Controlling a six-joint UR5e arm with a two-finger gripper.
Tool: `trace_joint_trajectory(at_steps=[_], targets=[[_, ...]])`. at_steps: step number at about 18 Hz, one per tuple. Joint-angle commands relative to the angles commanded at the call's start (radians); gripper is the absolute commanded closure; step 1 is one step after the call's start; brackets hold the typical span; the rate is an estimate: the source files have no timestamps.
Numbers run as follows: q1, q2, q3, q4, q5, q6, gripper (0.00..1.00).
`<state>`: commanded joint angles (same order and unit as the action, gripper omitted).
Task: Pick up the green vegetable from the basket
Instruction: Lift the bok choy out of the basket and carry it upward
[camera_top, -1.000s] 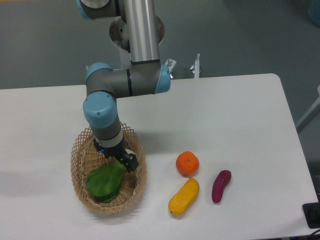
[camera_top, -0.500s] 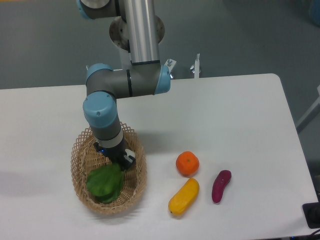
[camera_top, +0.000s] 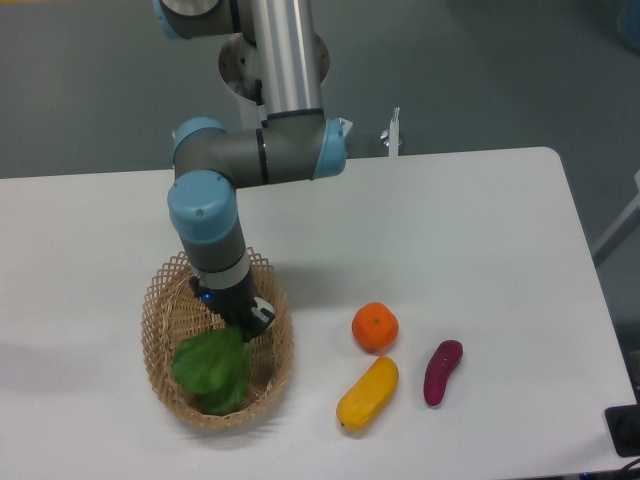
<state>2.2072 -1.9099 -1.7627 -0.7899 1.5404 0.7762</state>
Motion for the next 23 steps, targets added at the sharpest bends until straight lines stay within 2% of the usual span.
trace_joint_trajectory(at_steps=[2,4,6,9,11,15,23], targets=[[0.044,0.02,0.04,-0.049,-0.052,0.024,0.79],[0.074,0.022,0.08,-0.098,-0.056,0.066,0.79],[0.113,0.023,0.106,-0.123,-0.057,0.112,0.79],[0.175,0.028,0.118,-0.163,-0.059,0.202,0.78],[0.225,0.064,0.118,-0.205,-0.062,0.277,0.78],[0.308,0.095,0.118,-0.268,-0.075,0.4,0.78],[0.376,0.103,0.118,-0.273,-0.083,0.479,0.78]])
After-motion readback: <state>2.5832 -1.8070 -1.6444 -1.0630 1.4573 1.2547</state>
